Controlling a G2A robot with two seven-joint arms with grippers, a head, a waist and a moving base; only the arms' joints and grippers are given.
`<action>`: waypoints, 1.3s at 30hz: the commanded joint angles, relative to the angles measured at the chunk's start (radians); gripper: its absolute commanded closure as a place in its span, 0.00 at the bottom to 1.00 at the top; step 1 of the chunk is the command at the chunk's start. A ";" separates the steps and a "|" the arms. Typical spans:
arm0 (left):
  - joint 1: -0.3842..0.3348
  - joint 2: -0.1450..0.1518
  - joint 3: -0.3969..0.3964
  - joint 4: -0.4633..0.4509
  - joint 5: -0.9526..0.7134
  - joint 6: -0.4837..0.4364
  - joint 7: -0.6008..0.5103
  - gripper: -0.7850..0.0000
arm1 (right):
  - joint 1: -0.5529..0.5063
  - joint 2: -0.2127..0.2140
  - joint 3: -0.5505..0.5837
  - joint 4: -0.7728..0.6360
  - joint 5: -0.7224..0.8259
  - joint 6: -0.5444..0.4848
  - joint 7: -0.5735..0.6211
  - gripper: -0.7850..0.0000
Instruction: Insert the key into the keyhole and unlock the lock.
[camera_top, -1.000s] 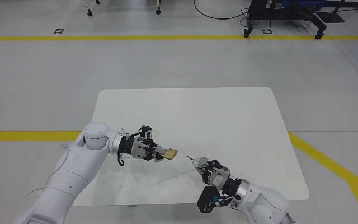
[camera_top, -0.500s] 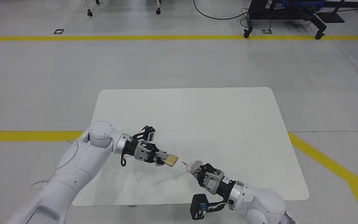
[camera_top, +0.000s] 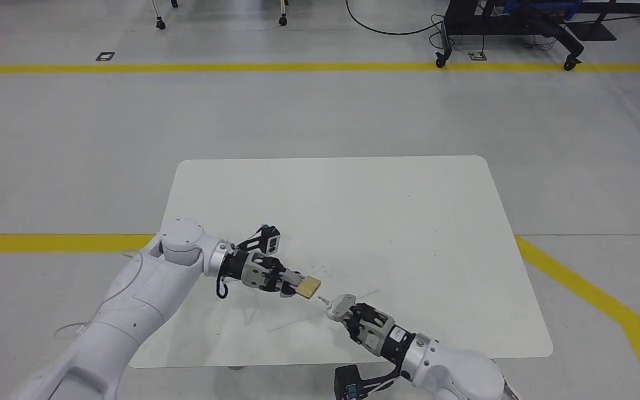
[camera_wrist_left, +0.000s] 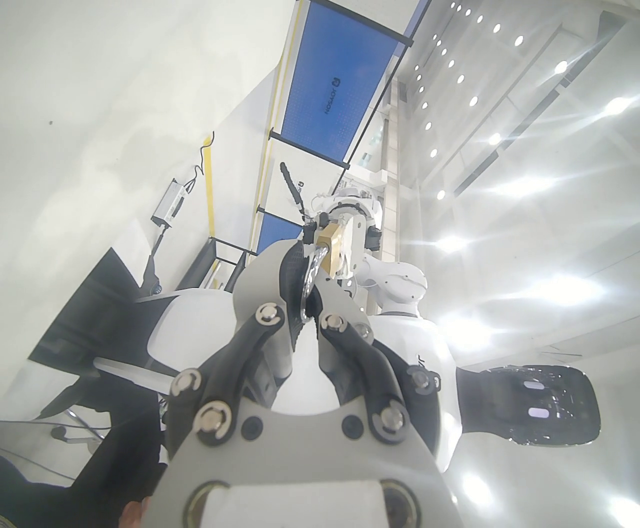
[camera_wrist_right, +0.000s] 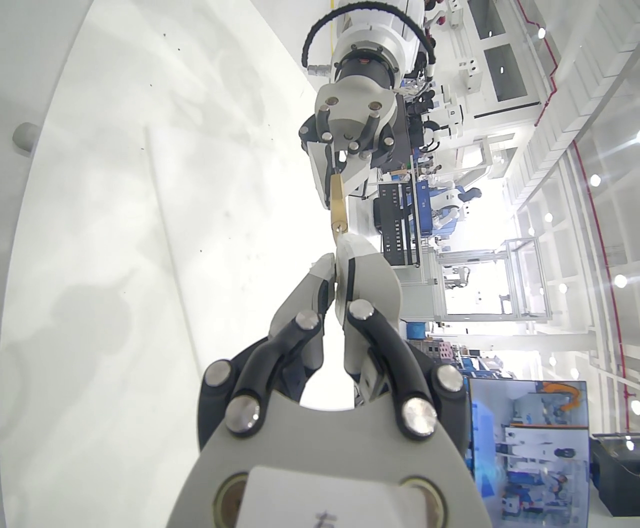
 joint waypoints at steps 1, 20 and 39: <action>-0.001 0.002 0.005 -0.003 -0.004 -0.002 0.000 1.00 | 0.003 0.001 -0.006 0.002 -0.008 0.002 0.008 1.00; -0.014 0.023 0.047 -0.020 -0.027 -0.013 0.000 1.00 | 0.022 0.009 -0.036 0.001 -0.030 -0.005 0.041 1.00; -0.026 0.035 0.093 -0.030 -0.044 -0.016 0.000 1.00 | 0.034 0.018 -0.066 0.002 -0.052 -0.014 0.052 1.00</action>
